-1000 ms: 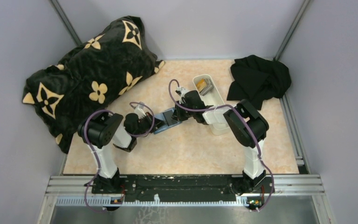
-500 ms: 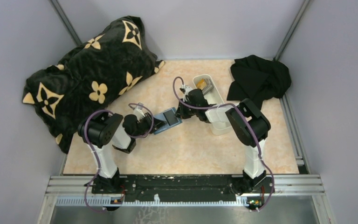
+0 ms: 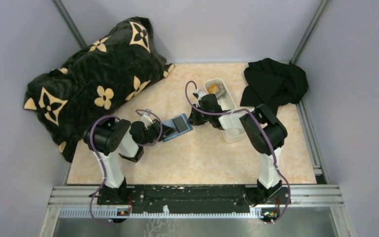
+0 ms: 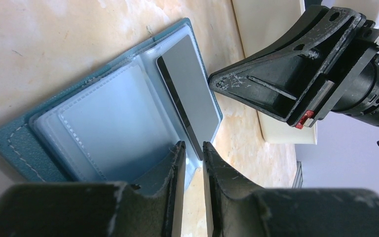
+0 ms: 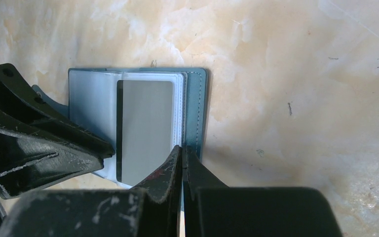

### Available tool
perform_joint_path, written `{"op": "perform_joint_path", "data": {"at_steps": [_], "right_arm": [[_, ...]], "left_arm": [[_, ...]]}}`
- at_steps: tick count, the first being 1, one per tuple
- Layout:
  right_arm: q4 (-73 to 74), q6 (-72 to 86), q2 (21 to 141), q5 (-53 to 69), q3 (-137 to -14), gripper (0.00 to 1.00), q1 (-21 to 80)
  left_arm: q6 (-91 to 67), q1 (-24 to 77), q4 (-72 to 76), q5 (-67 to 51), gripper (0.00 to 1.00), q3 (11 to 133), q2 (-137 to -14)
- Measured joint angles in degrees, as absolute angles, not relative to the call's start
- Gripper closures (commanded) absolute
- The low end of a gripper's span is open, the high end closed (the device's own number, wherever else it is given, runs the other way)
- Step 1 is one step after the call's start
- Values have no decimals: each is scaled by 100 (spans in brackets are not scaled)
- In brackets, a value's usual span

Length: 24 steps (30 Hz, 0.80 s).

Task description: Take the credit cards out of the card holder

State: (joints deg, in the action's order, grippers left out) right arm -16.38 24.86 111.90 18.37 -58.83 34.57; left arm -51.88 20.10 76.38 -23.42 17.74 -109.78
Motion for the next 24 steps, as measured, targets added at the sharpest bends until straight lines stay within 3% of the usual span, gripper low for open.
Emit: {"op": "perform_joint_path", "data": {"at_steps": [18,19,23,24], "right_arm": [[-1702,2464,11218,1780,-5894,100,3706],[-1702,2464,11218,1782,-5894,100,3708],[-1702,2464,11218,1782,-5894,100,3708],[-1702,2464,11218,1782,-5894,100,3708]], "left_arm": [[-5339,1911,8020,-2432,75,1772,-11207],[-5358,1907,8075,-2453,76,1772,-11238],[-5441,1876,8243,-2512,100,1772,-11395],[-5481,1865,8281,-2526,100,1772,-11452]]}}
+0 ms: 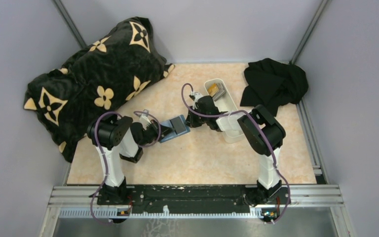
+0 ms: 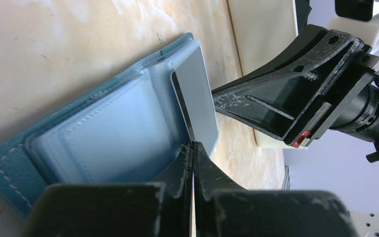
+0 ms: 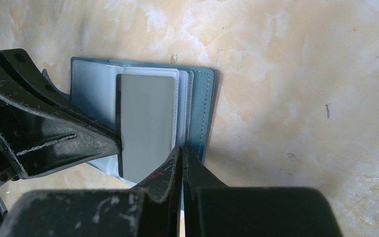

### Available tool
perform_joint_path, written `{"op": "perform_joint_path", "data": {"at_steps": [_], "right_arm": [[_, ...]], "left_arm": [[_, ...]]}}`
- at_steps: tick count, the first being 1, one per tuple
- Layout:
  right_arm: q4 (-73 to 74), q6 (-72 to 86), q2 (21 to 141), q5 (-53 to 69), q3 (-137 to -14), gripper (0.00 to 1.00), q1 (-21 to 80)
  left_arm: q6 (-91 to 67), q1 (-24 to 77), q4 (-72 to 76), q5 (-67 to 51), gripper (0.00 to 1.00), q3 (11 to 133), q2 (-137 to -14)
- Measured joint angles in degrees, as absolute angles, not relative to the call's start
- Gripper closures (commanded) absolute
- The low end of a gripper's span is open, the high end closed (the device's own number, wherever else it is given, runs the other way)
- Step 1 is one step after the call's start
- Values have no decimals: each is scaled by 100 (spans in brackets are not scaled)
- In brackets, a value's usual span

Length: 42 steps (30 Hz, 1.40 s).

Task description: Take the credit cards out of the card holder

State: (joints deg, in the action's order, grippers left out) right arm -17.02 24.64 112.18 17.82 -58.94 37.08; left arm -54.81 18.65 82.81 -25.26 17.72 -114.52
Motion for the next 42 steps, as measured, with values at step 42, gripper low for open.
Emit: {"op": "perform_joint_path", "data": {"at_steps": [42], "right_arm": [[-1476,2724,11231,2276,-5966,100,3669]], "left_arm": [[-5575,1522,8506,-3159,100,1507,-11500]]}}
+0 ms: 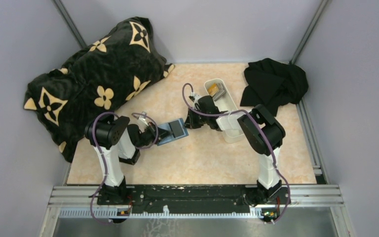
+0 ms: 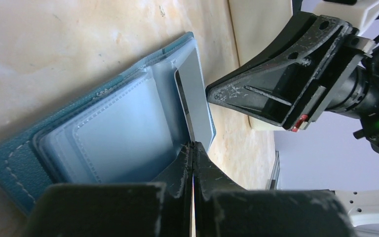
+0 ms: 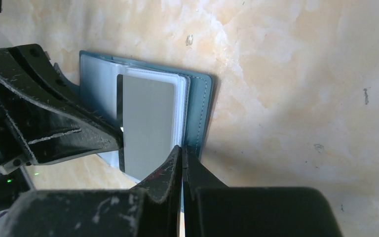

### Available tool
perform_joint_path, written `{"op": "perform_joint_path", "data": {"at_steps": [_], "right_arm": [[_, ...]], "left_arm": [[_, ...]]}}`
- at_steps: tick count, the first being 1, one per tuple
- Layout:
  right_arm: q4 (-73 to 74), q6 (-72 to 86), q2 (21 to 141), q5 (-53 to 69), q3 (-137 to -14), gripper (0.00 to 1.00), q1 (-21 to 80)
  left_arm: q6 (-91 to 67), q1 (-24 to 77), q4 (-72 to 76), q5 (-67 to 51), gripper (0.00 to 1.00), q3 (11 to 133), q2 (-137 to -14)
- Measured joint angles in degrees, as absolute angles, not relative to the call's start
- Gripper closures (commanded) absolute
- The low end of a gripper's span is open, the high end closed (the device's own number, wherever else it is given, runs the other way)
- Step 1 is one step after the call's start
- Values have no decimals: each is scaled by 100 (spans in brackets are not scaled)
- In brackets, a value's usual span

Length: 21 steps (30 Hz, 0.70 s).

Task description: Take the credit cards out of the card holder

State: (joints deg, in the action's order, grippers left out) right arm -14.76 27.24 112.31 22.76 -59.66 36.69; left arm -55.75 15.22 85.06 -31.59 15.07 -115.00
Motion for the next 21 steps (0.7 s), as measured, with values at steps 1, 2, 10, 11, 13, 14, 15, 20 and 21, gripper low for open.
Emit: {"op": "perform_joint_path", "data": {"at_steps": [1,2,10,11,13,14,15,20,21], "right_arm": [[-1496,2727,11242,2279,-5951,100,3640],[-1540,2759,11262,2314,-5922,100,3603],[-1743,2877,11340,2460,-5885,100,3548],[-1769,2884,11356,2480,-5885,100,3544],[-1804,2912,11373,2510,-5885,100,3540],[-1809,2921,11378,2521,-5885,100,3535],[-1809,2923,11378,2528,-5885,100,3531],[-1844,2945,11406,2596,-5885,100,3505],[-1846,2956,11408,2604,-5887,100,3498]], "left_arm": [[-5566,1494,8493,-3179,100,1494,-11489],[-5561,1457,8486,-3201,100,1476,-11480],[-5548,1111,8562,-3417,100,1214,-11463],[-5548,1076,8580,-3437,100,1184,-11463],[-5548,1013,8613,-3481,100,1133,-11461],[-5548,985,8613,-3503,100,1116,-11452],[-5546,956,8611,-3516,100,1090,-11428],[-5474,764,8436,-3562,100,847,-11091],[-5413,714,8300,-3564,100,799,-10940]]}}
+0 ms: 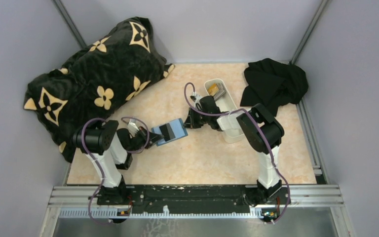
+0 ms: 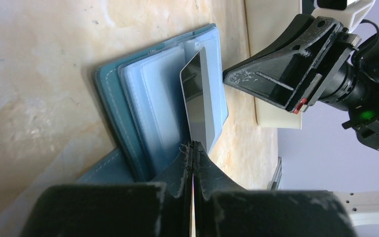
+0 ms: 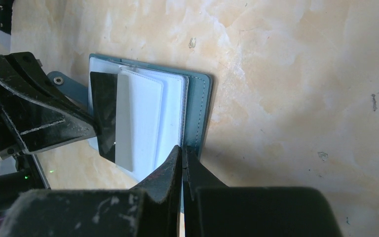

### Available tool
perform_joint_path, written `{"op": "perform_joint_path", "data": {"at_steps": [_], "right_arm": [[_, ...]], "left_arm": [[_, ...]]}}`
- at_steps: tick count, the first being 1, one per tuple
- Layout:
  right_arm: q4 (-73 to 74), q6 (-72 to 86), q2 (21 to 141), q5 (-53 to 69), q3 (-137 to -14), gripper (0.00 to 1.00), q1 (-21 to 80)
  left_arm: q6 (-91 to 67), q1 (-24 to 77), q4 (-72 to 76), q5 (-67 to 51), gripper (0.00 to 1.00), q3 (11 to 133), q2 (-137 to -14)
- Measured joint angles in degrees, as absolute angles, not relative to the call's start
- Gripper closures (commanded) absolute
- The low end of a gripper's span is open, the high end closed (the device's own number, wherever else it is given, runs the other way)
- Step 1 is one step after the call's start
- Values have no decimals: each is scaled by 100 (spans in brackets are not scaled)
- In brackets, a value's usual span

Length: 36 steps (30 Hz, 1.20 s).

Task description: Take the credit cards out of the card holder

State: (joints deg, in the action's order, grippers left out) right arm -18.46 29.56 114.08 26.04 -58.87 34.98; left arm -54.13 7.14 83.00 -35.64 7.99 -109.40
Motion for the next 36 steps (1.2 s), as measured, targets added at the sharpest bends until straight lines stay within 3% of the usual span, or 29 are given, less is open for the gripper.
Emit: {"op": "perform_joint_path", "data": {"at_steps": [8,24,36], "right_arm": [[-1852,2961,11408,2622,-5885,100,3496],[-1844,2950,11408,2641,-5896,100,3498],[-2248,2923,11061,2718,-5577,100,3470]], "left_arm": [[-4777,469,6831,-3533,100,725,-9745],[-4313,-130,5260,-3830,100,705,-8366],[-4799,-134,6278,-4300,100,646,-8573]]}}
